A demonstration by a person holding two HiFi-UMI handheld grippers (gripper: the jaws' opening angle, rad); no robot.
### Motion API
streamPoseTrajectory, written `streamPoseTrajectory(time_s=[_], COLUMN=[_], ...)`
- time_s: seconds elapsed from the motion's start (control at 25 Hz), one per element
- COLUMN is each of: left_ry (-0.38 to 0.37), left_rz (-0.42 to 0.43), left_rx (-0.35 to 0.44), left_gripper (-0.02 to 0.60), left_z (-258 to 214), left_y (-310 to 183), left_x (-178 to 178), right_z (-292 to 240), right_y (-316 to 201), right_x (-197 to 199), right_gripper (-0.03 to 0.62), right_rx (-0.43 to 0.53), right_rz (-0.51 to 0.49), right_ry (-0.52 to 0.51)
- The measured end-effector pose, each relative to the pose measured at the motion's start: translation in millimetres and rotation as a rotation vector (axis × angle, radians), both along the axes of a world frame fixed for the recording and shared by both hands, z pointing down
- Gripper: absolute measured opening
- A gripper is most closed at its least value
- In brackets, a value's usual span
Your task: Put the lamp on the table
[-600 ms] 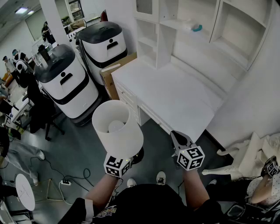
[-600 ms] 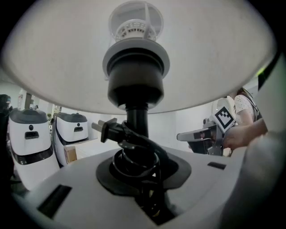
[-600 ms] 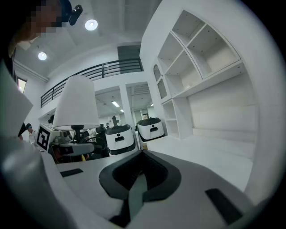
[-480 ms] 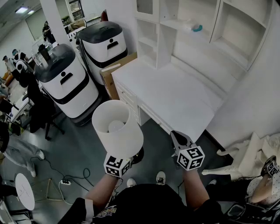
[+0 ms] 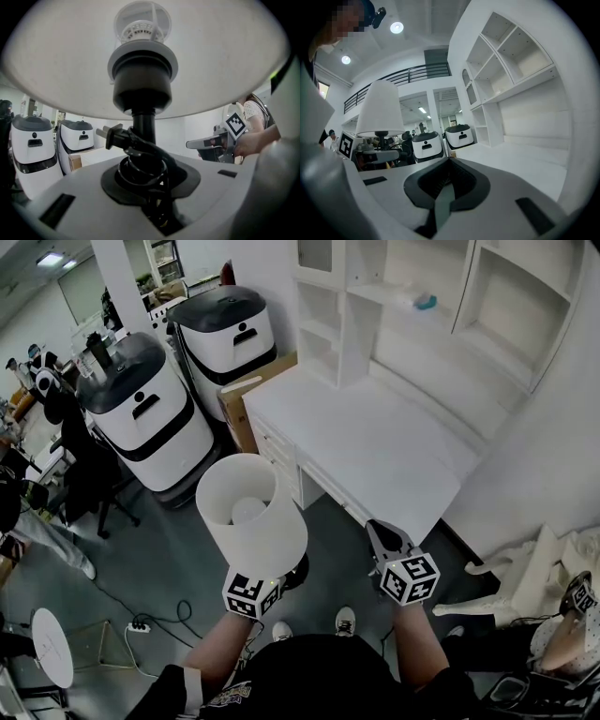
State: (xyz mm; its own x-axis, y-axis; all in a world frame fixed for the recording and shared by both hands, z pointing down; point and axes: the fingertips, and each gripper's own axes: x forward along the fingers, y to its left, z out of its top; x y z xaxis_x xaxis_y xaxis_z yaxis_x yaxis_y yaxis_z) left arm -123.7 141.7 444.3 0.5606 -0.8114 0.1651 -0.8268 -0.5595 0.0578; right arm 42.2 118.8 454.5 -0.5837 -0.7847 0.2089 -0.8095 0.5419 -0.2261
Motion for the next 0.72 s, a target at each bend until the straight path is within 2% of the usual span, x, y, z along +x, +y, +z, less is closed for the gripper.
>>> streamPoseTrajectory(time_s=[0.72], left_ry=[0.007], left_rz=[0.003], left_rx=[0.017], left_gripper=[0.103], left_z=[-5], left_y=[16], left_x=[-35], right_z=[-7], right_y=[15], right_x=[-34], right_gripper=[0.025], right_rx=[0.009], right_rz=[0.012], right_ry=[-0.006])
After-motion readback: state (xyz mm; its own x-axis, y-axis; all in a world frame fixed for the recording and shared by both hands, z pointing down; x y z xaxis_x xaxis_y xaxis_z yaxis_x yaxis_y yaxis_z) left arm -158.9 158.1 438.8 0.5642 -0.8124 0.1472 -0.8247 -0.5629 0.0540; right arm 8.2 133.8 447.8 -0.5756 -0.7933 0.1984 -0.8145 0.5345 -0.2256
